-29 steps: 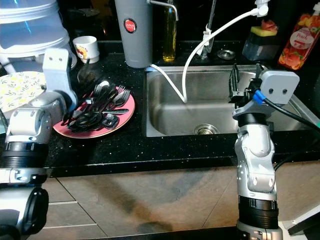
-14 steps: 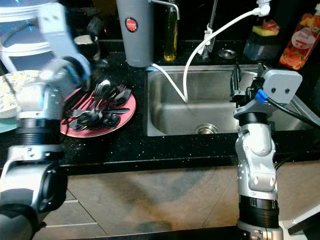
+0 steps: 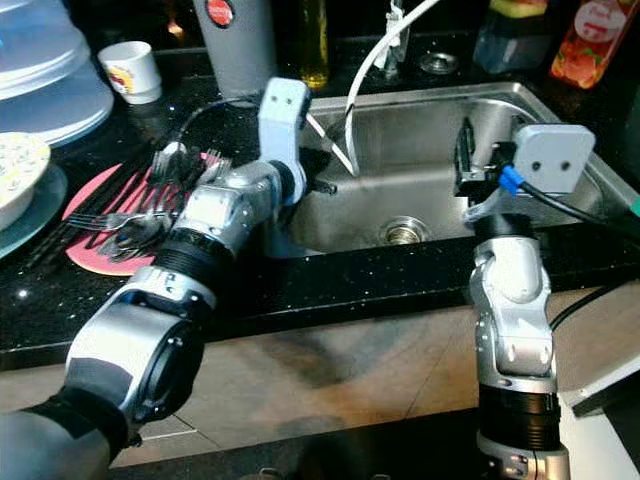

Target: Kitchen organization

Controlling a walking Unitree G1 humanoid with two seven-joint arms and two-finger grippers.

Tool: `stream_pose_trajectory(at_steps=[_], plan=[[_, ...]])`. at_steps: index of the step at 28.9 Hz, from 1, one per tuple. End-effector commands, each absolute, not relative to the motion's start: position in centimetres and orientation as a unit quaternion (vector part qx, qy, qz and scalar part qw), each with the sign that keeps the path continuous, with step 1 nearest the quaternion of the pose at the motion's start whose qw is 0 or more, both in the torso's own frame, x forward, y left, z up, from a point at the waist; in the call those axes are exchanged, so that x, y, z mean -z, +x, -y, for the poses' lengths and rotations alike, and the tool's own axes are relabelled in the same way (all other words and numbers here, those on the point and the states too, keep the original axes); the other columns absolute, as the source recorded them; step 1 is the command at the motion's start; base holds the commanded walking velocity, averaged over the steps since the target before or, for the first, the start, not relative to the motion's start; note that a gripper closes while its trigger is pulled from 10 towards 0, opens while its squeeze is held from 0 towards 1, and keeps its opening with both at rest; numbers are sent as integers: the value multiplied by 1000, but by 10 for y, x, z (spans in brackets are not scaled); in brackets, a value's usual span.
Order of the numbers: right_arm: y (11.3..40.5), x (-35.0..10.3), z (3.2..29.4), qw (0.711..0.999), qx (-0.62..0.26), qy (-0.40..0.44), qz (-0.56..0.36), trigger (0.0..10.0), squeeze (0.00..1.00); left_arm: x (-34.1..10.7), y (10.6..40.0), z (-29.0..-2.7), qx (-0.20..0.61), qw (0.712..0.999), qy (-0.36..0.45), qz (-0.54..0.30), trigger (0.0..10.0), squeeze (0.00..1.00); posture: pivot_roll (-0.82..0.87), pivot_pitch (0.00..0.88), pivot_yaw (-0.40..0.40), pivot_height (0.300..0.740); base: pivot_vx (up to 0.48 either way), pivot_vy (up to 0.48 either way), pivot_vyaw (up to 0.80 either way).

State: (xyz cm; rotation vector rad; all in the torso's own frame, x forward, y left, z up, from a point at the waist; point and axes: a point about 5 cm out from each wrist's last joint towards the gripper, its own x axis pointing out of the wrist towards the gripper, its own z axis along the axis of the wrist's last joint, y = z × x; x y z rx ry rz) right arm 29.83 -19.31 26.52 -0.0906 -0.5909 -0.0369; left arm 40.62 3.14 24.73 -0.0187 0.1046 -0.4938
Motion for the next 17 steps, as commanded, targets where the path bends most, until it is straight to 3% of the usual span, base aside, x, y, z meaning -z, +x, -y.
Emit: stream_pose_trajectory(at_steps=[1, 2, 3, 5, 6, 7, 17], plan=[[296, -263, 186, 958, -1, -41, 285, 10000, 0, -241, 406, -29, 234, 971, -10, -53, 10000, 67, 6, 204, 66, 740, 0, 0, 0], [296, -262, 183, 958, -7, -39, 284, 10000, 0, -237, 407, -29, 228, 972, -20, -58, 10000, 294, 5, 214, 66, 740, 0, 0, 0], [296, -262, 180, 958, -12, -36, 283, 10000, 0, -231, 407, -30, 219, 973, -26, -66, 10000, 369, 7, 221, 64, 740, 0, 0, 0], [295, -262, 179, 959, -15, -33, 282, 10000, 0, -228, 407, -31, 212, 974, -28, -72, 10000, 369, 9, 225, 63, 740, 0, 0, 0], [295, -262, 178, 959, -16, -33, 281, 10000, 0, -223, 408, -34, 202, 976, -24, -79, 10000, 808, 9, 226, 61, 740, 0, 0, 0], [295, -261, 178, 960, -16, -32, 279, 10000, 0, -220, 408, -37, 191, 978, -24, -83, 10000, 1000, 11, 228, 60, 740, 0, 0, 0], [300, -261, 179, 960, -19, -26, 277, 10000, 0, -229, 414, -49, 184, 979, -43, -71, 10000, 1000, 37, 191, 37, 740, 0, 0, 0]])
